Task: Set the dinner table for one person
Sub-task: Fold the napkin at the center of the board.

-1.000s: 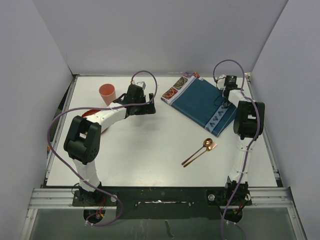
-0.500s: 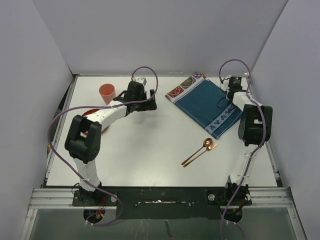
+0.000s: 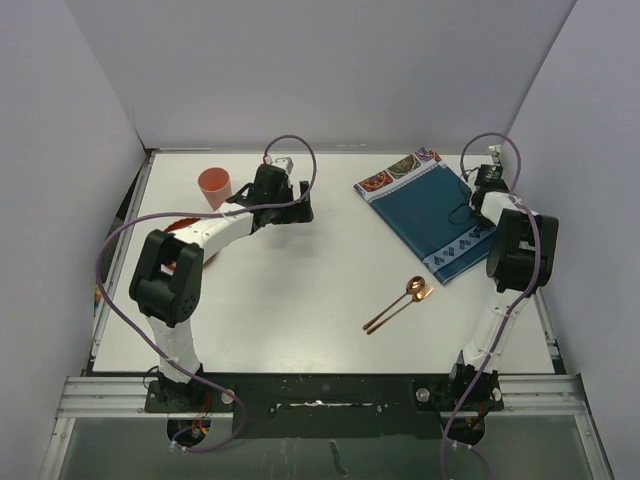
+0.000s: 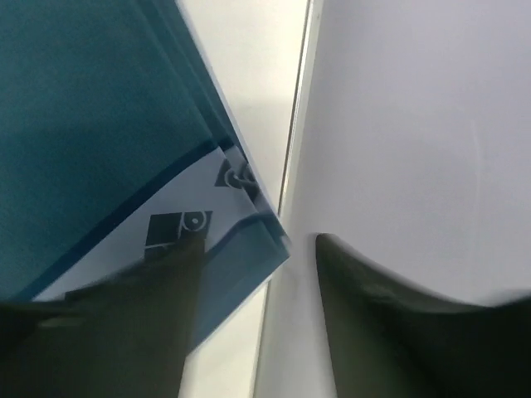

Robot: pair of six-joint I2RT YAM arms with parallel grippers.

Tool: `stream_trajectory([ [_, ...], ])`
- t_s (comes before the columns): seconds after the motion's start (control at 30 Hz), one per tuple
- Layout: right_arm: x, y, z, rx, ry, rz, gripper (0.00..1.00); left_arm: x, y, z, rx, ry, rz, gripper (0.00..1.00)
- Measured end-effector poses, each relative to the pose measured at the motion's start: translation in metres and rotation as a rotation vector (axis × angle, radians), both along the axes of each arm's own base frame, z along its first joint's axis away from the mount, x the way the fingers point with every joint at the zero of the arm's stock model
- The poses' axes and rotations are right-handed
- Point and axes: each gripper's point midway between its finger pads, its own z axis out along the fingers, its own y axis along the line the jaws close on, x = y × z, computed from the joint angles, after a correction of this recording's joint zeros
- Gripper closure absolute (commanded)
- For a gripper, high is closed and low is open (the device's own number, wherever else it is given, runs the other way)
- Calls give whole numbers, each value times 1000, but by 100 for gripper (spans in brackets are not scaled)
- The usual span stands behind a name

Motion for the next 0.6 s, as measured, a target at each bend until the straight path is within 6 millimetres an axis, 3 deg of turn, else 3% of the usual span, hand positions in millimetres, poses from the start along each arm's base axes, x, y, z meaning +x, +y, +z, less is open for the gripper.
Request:
stream_trajectory([
  [0.03, -1, 0, -1, -7, 6, 0, 6, -1, 1, -2, 4, 5, -1, 2],
  [0.07, -2, 2, -1, -16, 13, 5, 1, -3, 2, -5, 8, 9, -2, 2],
  [0.2, 9, 21, 20, -63, -1, 70, 1, -6, 5, -11, 23, 20, -3, 2],
  [0.3, 29, 60, 51, -80, -26, 173, 9, -6, 6, -11, 30, 19, -6, 2],
  [0.4, 54, 126, 99, -56, -85, 326, 14, -7, 8, -12, 45, 19, -11, 2],
  [0.5, 69, 220, 155, 39, -178, 508, 13, -8, 9, -9, 59, 26, -17, 2],
  [0.6, 58, 295, 168, 167, -203, 648, 12, -6, 8, 1, 58, 18, -19, 2],
])
